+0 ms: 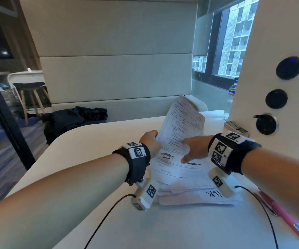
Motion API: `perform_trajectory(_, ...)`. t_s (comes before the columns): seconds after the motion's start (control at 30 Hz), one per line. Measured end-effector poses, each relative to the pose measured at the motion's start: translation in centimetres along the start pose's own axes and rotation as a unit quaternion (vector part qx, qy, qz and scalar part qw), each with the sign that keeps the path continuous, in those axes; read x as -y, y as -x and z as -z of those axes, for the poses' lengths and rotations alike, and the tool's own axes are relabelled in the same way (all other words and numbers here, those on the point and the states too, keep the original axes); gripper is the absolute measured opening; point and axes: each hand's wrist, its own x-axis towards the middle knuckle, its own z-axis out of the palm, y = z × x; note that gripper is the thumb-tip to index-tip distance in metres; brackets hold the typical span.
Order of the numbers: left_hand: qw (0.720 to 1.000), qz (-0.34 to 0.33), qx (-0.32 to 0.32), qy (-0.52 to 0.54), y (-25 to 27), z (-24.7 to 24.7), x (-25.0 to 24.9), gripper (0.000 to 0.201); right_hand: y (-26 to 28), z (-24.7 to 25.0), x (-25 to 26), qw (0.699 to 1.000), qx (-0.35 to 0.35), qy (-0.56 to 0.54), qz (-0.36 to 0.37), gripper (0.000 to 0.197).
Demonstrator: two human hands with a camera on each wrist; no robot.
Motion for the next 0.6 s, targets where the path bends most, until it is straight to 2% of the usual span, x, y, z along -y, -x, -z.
perform_trajectory(0.1,0.998,0.000,-0.032,0.053,0.5,2.0,-0.1,0.029,0.1,1.9,-1.6,0.992,-0.107,-0.060,-0.016,0.077)
perform_trajectory(0.2,0.997,0.007,-0.043,0.065,1.6,4.2,-0.5,0.034,0.7,4.3,-2.7,0.968,-0.212,-0.134,-0.016,0.077)
perform_trajectory(0.33,0.998,-0.002,-0.046,0.030,2.9,7.1,-1.0,0.030,2.0,7.0,-2.9,0.931,-0.309,-0.191,-0.024,0.099)
perform_trajectory(0.47,0.992,0.008,-0.097,0.086,4.2,9.3,-1.1,0.034,3.9,7.7,-2.0,0.899,-0.353,-0.258,-0.032,0.114)
perform_trajectory(0.53,0.986,0.025,-0.125,0.110,4.6,10.2,-0.5,0.031,5.2,7.4,-1.0,0.897,-0.344,-0.276,-0.039,0.113)
perform_trajectory(0.6,0.975,0.038,-0.161,0.152,5.5,11.1,-0.3,0.027,6.1,6.6,0.3,0.908,-0.308,-0.279,-0.050,0.105)
